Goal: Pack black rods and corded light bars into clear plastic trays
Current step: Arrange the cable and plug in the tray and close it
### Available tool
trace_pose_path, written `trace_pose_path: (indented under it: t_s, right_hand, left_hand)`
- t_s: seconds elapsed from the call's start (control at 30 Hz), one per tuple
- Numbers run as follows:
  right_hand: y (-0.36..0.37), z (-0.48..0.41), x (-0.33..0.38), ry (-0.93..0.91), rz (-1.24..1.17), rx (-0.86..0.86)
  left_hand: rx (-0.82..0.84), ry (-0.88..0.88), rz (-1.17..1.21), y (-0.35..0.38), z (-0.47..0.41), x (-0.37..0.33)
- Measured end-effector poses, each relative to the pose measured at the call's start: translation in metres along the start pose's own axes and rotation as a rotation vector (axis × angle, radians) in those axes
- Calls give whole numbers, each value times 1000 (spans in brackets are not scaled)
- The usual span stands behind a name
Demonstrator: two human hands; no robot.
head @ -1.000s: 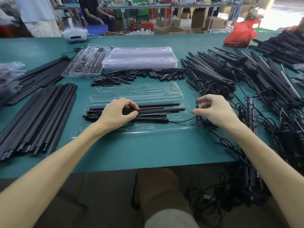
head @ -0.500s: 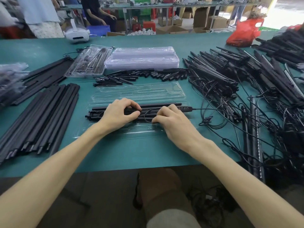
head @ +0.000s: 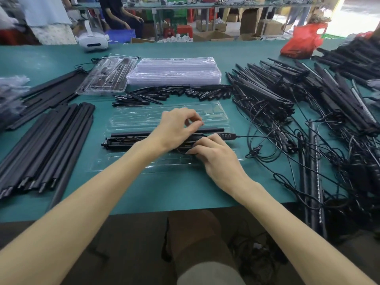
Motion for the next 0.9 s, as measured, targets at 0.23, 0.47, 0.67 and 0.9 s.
trace_pose_path:
  t_s: [0.23,0.47,0.67,0.9]
  right_hand:
    - [0,2,-6,55,-107,-59]
    - [0,0,-7,111,-117,9]
    - [0,-1,-6,125,-101,3]
    - [0,0,-6,100,-101,-20]
  left_hand:
    - [276,17,-49,34,-41,-45]
    - [458,43,-106,36,-57,-47]
    - [478,81,-176,40,-61,-51]
    - [354,115,-256,40,-60,-50]
Point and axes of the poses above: each hand's wrist, its own z-axis away from the middle knuckle, its own y-axis out of the palm, x = y × z, the point moved 1 cm from there along -z, towards the middle knuckle, and after that the axes turned 4 degrees about -y, right-handed, at the moved point
